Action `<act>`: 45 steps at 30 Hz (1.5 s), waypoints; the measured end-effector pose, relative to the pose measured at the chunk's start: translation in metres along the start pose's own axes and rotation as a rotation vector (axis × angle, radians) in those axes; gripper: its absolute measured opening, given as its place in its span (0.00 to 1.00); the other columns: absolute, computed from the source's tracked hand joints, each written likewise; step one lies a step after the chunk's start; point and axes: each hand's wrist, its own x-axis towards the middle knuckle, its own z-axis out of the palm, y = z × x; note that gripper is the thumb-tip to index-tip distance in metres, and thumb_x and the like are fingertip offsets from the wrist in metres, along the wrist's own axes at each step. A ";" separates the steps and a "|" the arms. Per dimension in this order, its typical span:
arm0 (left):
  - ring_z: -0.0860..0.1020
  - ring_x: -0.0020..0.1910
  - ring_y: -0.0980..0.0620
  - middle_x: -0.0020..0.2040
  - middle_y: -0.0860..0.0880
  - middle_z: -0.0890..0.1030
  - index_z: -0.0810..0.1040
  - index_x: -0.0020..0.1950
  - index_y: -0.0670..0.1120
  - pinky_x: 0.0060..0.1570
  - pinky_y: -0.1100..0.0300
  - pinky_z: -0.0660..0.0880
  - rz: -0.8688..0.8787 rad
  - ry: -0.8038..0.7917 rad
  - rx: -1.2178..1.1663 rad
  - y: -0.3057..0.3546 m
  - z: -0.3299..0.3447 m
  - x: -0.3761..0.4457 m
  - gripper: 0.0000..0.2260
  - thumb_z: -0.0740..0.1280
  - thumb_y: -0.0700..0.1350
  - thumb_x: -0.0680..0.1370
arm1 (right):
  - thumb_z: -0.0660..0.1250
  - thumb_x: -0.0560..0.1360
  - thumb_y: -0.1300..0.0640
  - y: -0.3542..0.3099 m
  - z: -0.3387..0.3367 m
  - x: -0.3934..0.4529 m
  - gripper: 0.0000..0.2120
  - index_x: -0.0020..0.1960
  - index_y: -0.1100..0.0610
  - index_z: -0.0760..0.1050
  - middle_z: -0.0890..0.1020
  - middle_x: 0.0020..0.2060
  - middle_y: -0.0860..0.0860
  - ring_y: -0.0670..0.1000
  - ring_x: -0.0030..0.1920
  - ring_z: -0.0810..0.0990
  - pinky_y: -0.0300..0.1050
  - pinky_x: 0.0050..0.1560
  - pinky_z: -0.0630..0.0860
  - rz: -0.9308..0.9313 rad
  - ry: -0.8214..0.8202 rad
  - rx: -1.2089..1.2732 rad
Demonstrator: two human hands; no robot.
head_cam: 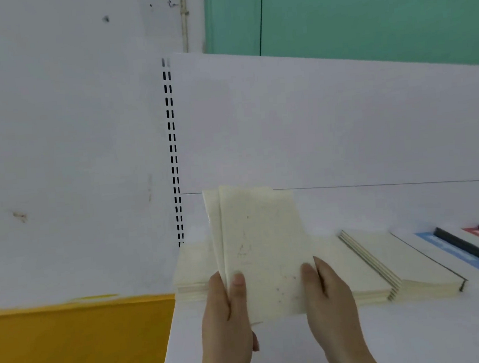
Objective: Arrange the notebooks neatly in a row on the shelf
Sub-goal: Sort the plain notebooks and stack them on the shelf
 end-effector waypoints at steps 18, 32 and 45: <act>0.80 0.26 0.44 0.41 0.51 0.84 0.50 0.78 0.63 0.25 0.55 0.77 0.039 -0.398 -0.005 -0.006 0.116 -0.019 0.24 0.54 0.50 0.85 | 0.58 0.82 0.54 0.035 -0.130 0.005 0.24 0.76 0.44 0.58 0.64 0.66 0.34 0.36 0.64 0.64 0.34 0.63 0.60 0.026 0.098 -0.194; 0.68 0.62 0.52 0.68 0.52 0.73 0.56 0.80 0.48 0.63 0.57 0.68 0.133 -0.221 0.545 -0.016 0.309 -0.002 0.24 0.53 0.48 0.84 | 0.52 0.81 0.45 0.131 -0.264 0.112 0.27 0.78 0.50 0.51 0.61 0.72 0.44 0.38 0.60 0.60 0.31 0.58 0.61 -0.141 -0.073 -0.597; 0.70 0.66 0.48 0.70 0.50 0.73 0.64 0.77 0.46 0.64 0.56 0.69 0.243 -0.084 1.124 -0.042 0.346 0.010 0.27 0.52 0.54 0.80 | 0.50 0.82 0.42 0.184 -0.273 0.171 0.28 0.78 0.52 0.51 0.60 0.73 0.47 0.46 0.71 0.59 0.38 0.70 0.57 -0.176 -0.314 -0.712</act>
